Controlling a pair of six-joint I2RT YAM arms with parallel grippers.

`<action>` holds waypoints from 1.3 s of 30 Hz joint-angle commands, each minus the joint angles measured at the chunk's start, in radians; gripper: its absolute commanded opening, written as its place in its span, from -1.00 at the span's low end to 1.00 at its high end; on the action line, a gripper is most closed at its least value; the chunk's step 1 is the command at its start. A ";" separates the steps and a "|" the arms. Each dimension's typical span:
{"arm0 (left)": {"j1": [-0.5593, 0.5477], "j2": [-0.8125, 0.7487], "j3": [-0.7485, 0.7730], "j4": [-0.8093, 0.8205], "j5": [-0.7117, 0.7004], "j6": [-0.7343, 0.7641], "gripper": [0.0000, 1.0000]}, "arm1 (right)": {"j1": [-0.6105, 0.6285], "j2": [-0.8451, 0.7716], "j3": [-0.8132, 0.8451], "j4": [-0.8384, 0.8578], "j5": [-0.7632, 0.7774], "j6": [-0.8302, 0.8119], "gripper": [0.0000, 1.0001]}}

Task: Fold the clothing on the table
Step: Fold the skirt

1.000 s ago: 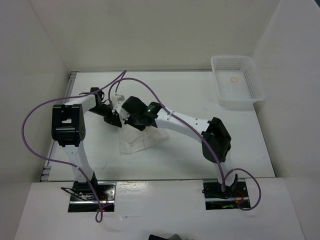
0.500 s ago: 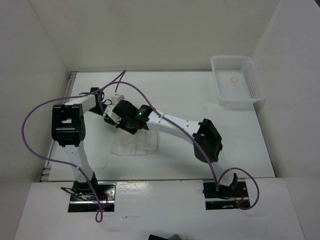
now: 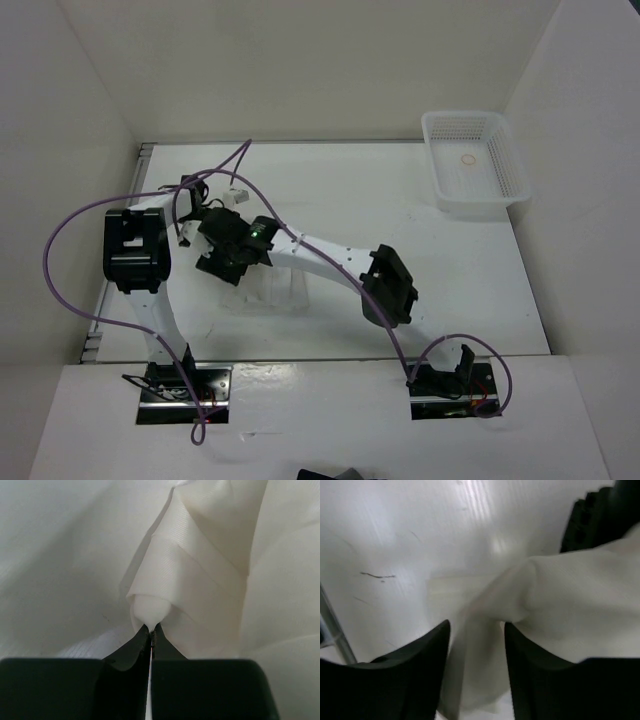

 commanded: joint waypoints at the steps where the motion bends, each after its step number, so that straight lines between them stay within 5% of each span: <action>1: -0.006 -0.014 0.006 -0.016 0.062 0.025 -1.00 | 0.020 0.037 0.128 -0.049 -0.119 0.025 0.12; 6: -0.006 -0.014 0.006 -0.025 0.051 0.034 -1.00 | 0.020 0.030 0.187 -0.107 -0.153 0.014 0.54; 11: 0.005 -0.034 0.006 -0.025 0.042 0.034 -0.90 | 0.020 -0.171 0.007 -0.050 -0.093 -0.005 0.83; 14: 0.031 -0.043 0.029 -0.045 0.021 0.025 -0.62 | 0.011 -0.324 -0.127 0.023 0.007 -0.033 0.98; 17: 0.068 -0.096 0.054 -0.045 -0.010 0.016 -0.10 | -0.043 -0.484 -0.250 0.056 0.082 -0.070 0.98; 21: 0.152 -0.228 0.077 -0.022 -0.082 -0.053 0.62 | -0.295 -0.711 -0.420 0.128 0.020 -0.090 0.98; 24: 0.209 -0.313 0.110 0.013 -0.160 -0.108 0.93 | -0.496 -0.825 -0.556 0.189 -0.054 -0.090 0.98; 29: 0.243 -0.432 0.166 -0.013 -0.150 -0.130 0.99 | -0.554 -1.032 -0.738 0.200 0.064 -0.090 0.98; 39: 0.030 -0.618 0.022 -0.068 0.024 -0.130 0.99 | -0.798 -1.277 -0.929 0.209 -0.142 -0.058 0.98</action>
